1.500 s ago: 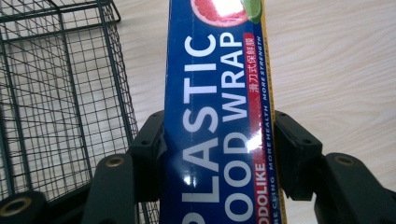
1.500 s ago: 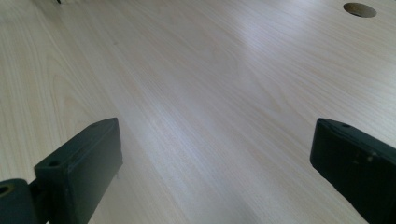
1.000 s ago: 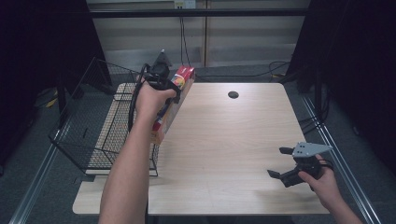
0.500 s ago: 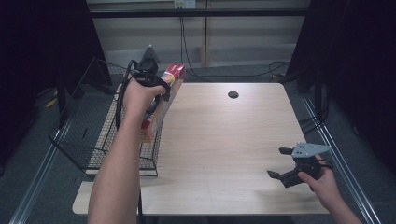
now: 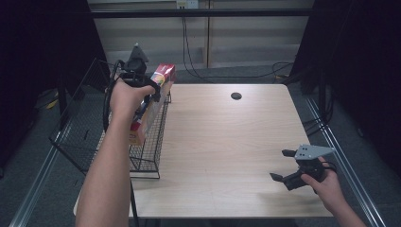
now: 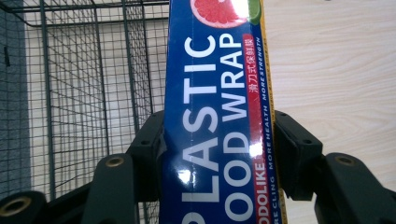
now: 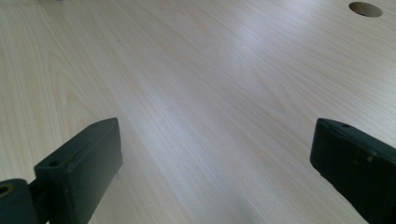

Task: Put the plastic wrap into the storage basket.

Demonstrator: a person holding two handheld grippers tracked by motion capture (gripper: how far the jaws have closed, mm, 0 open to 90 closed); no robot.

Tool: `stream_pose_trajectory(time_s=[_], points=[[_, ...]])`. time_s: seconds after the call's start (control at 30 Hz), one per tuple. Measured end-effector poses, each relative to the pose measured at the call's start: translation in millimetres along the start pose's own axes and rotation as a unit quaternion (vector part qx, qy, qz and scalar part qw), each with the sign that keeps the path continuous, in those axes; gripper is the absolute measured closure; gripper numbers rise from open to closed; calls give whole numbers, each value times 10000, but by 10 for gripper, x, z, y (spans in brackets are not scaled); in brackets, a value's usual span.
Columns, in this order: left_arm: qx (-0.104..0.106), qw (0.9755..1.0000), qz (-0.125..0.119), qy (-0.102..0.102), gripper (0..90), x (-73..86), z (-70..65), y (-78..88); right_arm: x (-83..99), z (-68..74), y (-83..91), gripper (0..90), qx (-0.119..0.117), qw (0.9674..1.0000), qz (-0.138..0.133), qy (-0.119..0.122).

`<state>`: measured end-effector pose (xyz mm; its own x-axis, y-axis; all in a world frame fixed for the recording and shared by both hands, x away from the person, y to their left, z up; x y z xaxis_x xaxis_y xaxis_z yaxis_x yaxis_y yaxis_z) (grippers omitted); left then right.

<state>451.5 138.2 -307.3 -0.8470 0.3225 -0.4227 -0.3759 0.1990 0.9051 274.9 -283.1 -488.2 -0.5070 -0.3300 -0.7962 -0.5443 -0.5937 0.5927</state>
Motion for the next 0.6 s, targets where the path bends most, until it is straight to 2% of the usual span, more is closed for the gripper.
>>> stream_pose_trajectory(time_s=[0.6], points=[[-129,9997,-53,179,444,110,224,166,-6,14,-12,19,-15,10000,1,19]])
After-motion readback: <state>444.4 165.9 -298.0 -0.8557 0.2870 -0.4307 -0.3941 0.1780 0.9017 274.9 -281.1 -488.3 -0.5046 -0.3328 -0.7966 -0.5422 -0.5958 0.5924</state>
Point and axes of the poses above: each handheld gripper's, and its own axes: y roughly backward along the jaws, x roughly out of its underside, z roughly to its left, the point moved 6 cm from there along -y, roughly forward along the jaws, and after that the axes turned 9 degrees about -y, right-handed, at the moved point
